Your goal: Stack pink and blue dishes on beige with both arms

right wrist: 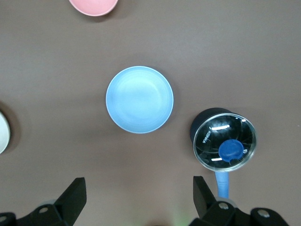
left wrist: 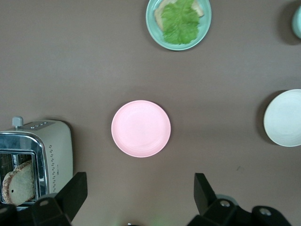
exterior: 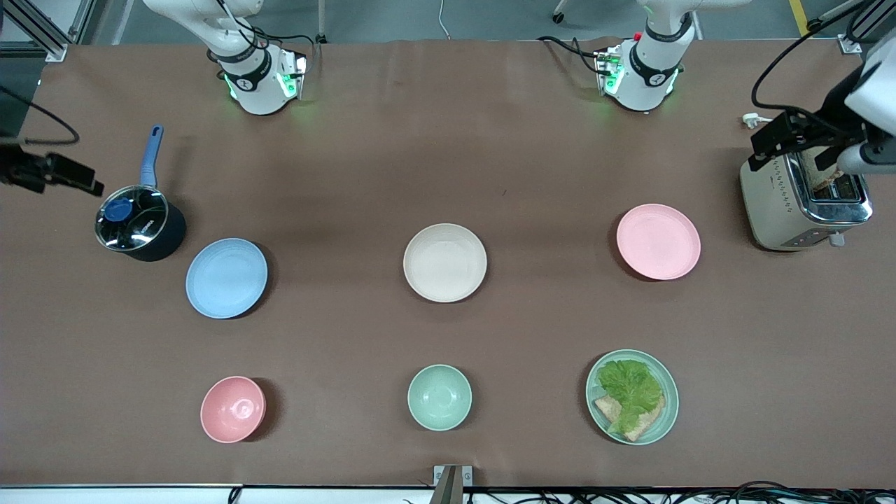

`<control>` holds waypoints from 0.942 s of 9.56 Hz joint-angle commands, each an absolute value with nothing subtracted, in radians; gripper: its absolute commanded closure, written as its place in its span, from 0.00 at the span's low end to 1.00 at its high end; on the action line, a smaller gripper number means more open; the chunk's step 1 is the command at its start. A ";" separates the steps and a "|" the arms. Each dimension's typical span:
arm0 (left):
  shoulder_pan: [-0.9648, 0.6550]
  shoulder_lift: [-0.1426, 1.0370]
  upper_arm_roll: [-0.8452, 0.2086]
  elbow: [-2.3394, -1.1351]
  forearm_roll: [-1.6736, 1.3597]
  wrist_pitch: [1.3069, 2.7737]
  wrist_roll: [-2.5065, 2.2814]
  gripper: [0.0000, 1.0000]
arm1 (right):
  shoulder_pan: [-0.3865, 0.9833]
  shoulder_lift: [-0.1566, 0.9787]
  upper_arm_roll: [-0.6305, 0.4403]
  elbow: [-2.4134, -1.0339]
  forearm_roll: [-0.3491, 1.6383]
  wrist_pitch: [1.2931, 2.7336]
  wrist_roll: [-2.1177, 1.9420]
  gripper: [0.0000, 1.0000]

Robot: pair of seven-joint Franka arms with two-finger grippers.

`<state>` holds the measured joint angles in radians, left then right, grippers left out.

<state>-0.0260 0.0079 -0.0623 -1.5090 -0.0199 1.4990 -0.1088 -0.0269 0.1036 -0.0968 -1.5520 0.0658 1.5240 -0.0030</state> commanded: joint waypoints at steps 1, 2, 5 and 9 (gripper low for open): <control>-0.028 0.041 -0.006 -1.686 -0.028 1.668 -0.027 0.00 | -0.029 0.191 -0.156 -1.624 0.153 1.624 -0.075 0.00; -0.026 0.041 0.018 -1.782 -0.031 1.757 0.030 0.00 | -0.031 0.215 -0.182 -1.697 0.182 1.716 -0.127 0.00; -0.009 0.191 0.043 -1.957 -0.040 2.054 0.292 0.00 | -0.044 0.274 -0.196 -1.879 0.222 1.998 -0.272 0.00; 0.043 0.354 0.043 -2.060 -0.041 2.189 0.382 0.22 | -0.064 0.418 -0.251 -1.990 0.496 2.195 -0.623 0.00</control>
